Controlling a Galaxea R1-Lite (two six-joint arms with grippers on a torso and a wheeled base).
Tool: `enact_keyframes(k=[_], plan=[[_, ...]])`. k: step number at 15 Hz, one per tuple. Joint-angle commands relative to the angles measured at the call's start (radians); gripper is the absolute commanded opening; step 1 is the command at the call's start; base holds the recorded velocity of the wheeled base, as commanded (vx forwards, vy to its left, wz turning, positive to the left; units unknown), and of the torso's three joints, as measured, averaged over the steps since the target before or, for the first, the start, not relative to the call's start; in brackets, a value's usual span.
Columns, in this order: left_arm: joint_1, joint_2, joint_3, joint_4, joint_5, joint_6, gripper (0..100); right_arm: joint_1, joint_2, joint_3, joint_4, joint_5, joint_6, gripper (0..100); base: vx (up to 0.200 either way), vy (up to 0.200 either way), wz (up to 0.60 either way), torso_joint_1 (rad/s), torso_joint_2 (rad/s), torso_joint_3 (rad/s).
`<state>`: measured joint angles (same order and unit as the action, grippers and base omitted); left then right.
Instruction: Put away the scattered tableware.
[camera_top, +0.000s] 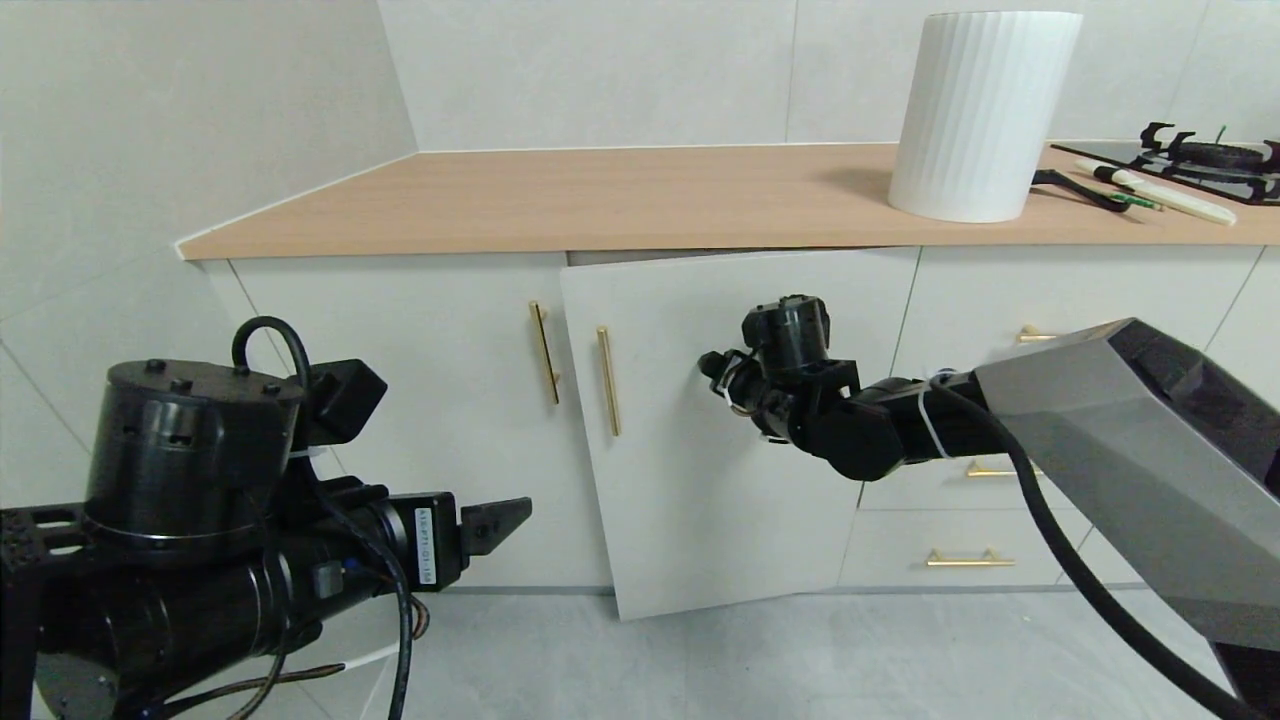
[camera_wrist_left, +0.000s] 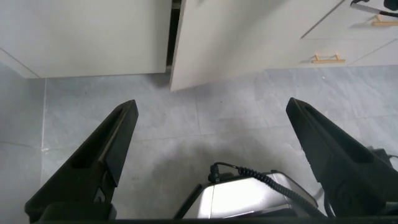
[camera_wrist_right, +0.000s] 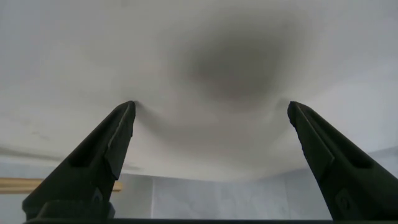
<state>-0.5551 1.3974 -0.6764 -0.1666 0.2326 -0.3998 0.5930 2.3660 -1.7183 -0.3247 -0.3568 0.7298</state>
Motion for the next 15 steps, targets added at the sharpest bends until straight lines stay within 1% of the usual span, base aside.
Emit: enact_keyframes(k=[1, 9, 15], plan=[[0.000, 0.005, 0.001, -0.001, 0.001, -0.001, 100, -0.032, 0.058, -0.049, -0.001, -0.024, 0.000, 100, 0.000, 0.000, 0.00, 0.000, 0.00, 0.000], [0.000, 0.005, 0.003, -0.001, 0.001, -0.001, 100, -0.061, 0.096, -0.109, 0.010, -0.053, 0.000, 100, 0.000, 0.000, 0.00, 0.000, 0.00, 0.000], [0.000, 0.005, 0.003, -0.001, 0.001, -0.001, 100, -0.067, 0.108, -0.115, 0.010, -0.060, 0.000, 100, 0.000, 0.000, 0.00, 0.000, 0.00, 0.000]])
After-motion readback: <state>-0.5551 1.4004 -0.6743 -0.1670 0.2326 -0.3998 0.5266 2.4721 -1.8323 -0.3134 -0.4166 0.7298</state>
